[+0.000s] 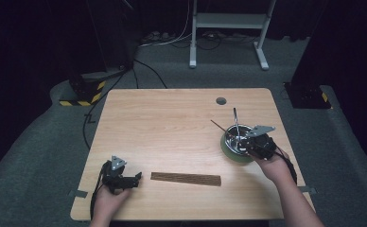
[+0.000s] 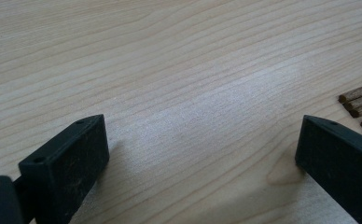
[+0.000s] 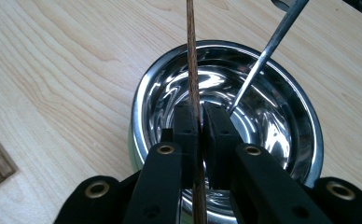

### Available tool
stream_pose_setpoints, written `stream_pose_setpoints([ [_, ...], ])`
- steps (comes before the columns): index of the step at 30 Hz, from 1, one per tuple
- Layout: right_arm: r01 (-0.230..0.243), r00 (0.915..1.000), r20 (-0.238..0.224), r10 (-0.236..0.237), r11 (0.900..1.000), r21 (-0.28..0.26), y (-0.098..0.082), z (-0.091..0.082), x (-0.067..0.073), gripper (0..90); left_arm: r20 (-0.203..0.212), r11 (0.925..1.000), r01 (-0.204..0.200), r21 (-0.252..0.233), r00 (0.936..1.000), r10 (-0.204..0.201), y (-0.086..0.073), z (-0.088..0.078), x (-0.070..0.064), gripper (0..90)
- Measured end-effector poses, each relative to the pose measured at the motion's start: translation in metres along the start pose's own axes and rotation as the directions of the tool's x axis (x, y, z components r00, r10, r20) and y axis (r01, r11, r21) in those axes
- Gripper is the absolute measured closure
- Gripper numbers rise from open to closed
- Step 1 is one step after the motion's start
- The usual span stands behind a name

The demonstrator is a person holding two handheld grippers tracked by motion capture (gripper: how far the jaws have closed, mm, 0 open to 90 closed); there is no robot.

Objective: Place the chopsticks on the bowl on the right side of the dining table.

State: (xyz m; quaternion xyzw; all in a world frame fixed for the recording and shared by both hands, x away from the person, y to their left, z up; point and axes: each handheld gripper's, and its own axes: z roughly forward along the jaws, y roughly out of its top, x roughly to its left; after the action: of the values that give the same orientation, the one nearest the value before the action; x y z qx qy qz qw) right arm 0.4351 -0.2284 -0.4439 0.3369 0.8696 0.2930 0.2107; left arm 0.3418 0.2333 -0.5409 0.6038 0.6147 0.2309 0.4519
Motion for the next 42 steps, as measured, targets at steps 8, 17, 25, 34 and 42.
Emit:
stream_pose_setpoints([
  [8,-0.014,0.9999,0.008,0.014,1.0,0.011,-0.004,0.001,-0.011,84.0,0.0,0.9999,0.012,-0.01,0.9999,-0.012,0.0,0.001,-0.001,2.6],
  [17,-0.022,0.9996,0.016,0.022,0.999,0.023,-0.006,0.004,-0.019,84.0,-0.003,1.0,0.003,0.004,1.0,-0.003,0.0,0.0,0.0,2.8],
  [25,-0.019,0.9998,0.003,0.019,1.0,0.021,-0.002,0.011,-0.026,84.0,-0.002,1.0,0.004,0.003,1.0,-0.004,0.0,0.0,0.0,3.1],
  [34,-0.016,0.9999,0.001,0.016,0.999,0.028,0.001,0.018,-0.027,83.8,-0.001,1.0,-0.001,0.004,1.0,0.001,0.0,-0.001,0.0,4.0],
  [42,-0.021,0.9998,-0.007,0.021,0.999,0.038,0.0,0.018,-0.028,83.5,-0.001,1.0,-0.002,0.004,1.0,0.002,0.0,-0.001,0.0,4.0],
])
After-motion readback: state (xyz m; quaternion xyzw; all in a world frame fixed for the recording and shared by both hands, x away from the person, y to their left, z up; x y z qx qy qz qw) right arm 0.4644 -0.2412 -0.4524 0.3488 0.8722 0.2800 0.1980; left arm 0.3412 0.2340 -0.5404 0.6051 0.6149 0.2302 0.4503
